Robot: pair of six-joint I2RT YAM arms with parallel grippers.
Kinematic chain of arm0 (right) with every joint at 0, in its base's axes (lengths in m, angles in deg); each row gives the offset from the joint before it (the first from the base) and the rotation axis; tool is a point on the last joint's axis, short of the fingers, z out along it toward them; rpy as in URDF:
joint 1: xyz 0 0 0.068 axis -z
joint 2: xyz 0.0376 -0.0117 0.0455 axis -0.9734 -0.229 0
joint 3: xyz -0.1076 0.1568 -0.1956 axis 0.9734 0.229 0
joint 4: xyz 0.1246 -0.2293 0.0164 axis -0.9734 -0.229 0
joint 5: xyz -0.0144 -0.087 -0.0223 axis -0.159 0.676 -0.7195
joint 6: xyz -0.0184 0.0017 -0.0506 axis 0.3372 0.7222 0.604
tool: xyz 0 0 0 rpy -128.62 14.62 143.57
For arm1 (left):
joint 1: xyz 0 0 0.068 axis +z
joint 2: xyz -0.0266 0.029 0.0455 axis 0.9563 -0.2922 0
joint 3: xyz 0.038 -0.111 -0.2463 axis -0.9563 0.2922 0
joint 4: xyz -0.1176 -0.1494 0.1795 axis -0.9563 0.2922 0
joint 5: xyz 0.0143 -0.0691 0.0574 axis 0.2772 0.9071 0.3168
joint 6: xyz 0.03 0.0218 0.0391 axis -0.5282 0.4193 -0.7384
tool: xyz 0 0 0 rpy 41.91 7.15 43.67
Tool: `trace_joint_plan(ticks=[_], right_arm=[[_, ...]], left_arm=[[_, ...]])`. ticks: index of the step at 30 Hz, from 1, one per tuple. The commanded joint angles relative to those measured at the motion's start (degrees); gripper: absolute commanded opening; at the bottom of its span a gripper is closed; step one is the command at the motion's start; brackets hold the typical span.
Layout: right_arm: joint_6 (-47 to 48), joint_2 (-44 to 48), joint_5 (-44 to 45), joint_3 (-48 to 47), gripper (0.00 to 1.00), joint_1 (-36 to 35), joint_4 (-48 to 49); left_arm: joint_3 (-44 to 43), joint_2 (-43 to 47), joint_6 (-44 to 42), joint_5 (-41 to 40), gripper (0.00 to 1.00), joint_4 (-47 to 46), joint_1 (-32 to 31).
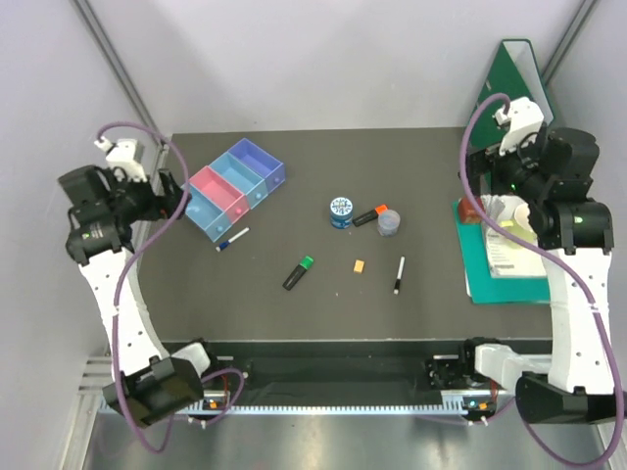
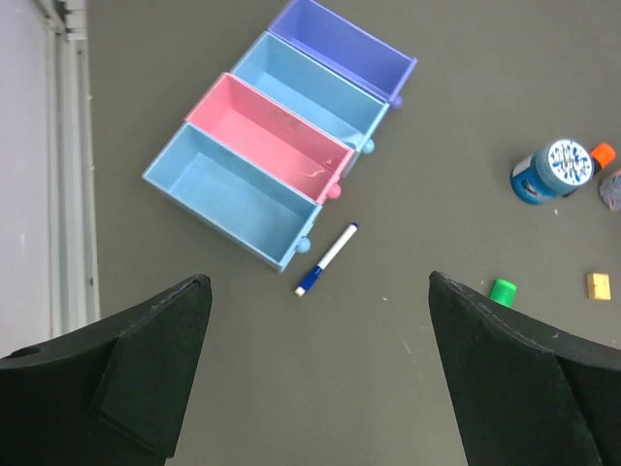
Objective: Sort the stationery into containers
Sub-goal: Move the storage box to the center of the board.
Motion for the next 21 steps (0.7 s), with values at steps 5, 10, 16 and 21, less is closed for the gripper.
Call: trace_joint_plan(ticks=[5, 10, 16, 21], right_arm=[[-2.4, -4.3, 6.9, 1.2, 1.00, -8.5, 2.0], [0.5, -6.2, 13.9, 2.8, 1.00, -16.5, 3.1], [2.2, -7.3, 14.2, 1.6, 0.99, -19.0, 3.3], [3.3, -5.8, 16.5, 4.8, 1.00, -19.2, 3.7]], left_arm=[[-1.7, -8.0, 4.8, -16.0, 0.96, -5.2, -13.6], [-3.3, -15.6, 5.3, -22.4, 0.98, -5.8, -19.1], [-11.0, -28.3, 10.0, -26.0, 0.98, -4.5, -20.2], [-18.1, -37.5, 15.3, -25.3, 0.97, -5.2, -20.2]])
